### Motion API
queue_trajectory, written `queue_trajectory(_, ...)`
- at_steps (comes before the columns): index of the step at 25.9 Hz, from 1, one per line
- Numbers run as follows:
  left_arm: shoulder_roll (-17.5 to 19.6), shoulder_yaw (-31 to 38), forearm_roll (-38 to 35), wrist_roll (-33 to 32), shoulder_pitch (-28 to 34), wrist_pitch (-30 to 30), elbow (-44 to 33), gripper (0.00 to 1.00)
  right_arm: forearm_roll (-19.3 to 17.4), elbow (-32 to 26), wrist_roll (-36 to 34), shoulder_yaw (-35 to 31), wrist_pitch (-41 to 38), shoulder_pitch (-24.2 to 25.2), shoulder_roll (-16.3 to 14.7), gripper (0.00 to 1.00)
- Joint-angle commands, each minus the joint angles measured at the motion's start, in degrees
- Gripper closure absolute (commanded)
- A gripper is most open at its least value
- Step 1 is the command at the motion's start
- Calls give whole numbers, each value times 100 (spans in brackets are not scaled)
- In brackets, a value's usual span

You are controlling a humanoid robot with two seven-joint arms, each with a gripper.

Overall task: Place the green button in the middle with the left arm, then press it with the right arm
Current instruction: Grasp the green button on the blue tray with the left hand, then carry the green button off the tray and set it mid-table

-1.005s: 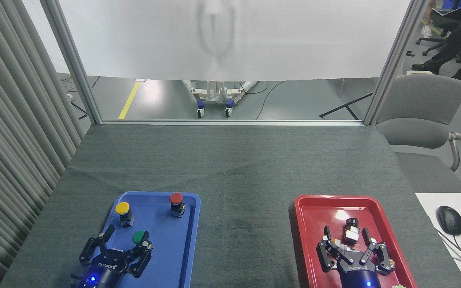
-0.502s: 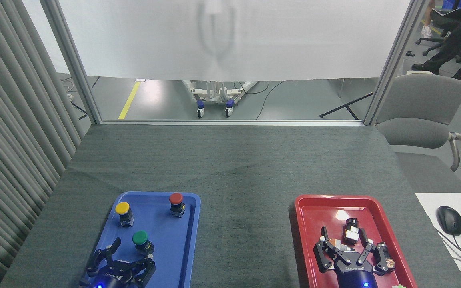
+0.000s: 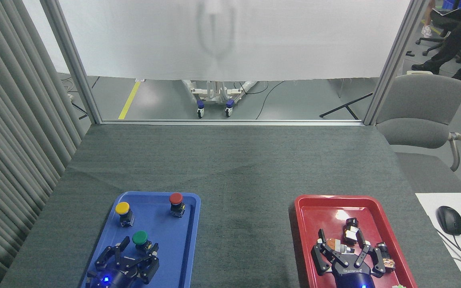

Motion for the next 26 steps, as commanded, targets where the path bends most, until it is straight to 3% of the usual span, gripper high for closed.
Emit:
queue_trajectory(1,-7,-6,11,-37,-164,-29,254,22,0,-1,-2,4,-6,5,-4,0)
queue_trajectory(3,2,-6,11,-37,-137,-56,263,35,0,-1,7,4,12,-4,5,0)
queue_trajectory(8,177,-6,11,-19,-102,-618,263,81,-9,-1,7,4,12,-4,-4,0)
queue_trajectory(11,300,-6,20,-2,-102,-944,193,99,0,-1,7,4,12,-4,-4,0)
queue_trajectory(18,160,-235,20,25,-410,-1251,-299,100,0,-10,7,4,38,-4,-12,0)
queue_trajectory(26,-1158,-1430,-490,7,-1412,-592,386,100,0,-10,7,4,47,5,5,0)
